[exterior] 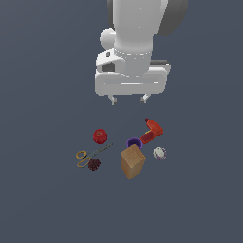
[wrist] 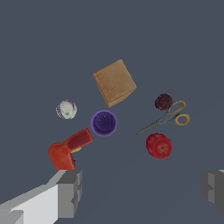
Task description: Pick up a designated object from a clutter of objects.
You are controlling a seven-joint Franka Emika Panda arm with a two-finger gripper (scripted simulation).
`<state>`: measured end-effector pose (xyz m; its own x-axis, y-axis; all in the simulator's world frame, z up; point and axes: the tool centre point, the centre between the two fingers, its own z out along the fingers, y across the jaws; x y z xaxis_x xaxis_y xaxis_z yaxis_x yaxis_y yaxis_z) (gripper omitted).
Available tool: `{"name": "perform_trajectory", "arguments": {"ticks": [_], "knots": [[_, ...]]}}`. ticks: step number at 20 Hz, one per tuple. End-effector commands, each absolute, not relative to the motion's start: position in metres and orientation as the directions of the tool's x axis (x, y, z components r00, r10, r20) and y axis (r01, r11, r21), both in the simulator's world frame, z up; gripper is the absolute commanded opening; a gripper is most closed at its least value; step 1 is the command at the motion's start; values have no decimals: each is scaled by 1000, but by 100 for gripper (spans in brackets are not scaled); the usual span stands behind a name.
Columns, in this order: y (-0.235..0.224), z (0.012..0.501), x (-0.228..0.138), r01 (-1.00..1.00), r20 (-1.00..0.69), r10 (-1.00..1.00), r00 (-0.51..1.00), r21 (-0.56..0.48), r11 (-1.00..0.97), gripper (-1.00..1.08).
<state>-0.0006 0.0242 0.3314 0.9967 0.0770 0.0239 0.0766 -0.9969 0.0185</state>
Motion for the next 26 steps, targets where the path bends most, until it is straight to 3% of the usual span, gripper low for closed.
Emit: {"name": "perform_trajectory", "arguments": {"ticks": [1, 14, 26], "knots": [[24, 331, -1, 77, 24, 77, 997, 18, -997, 28], [21, 330, 0, 88, 31, 90, 996, 34, -995, 28], [22, 284, 14, 145, 72, 153, 986, 96, -985, 28]]}}
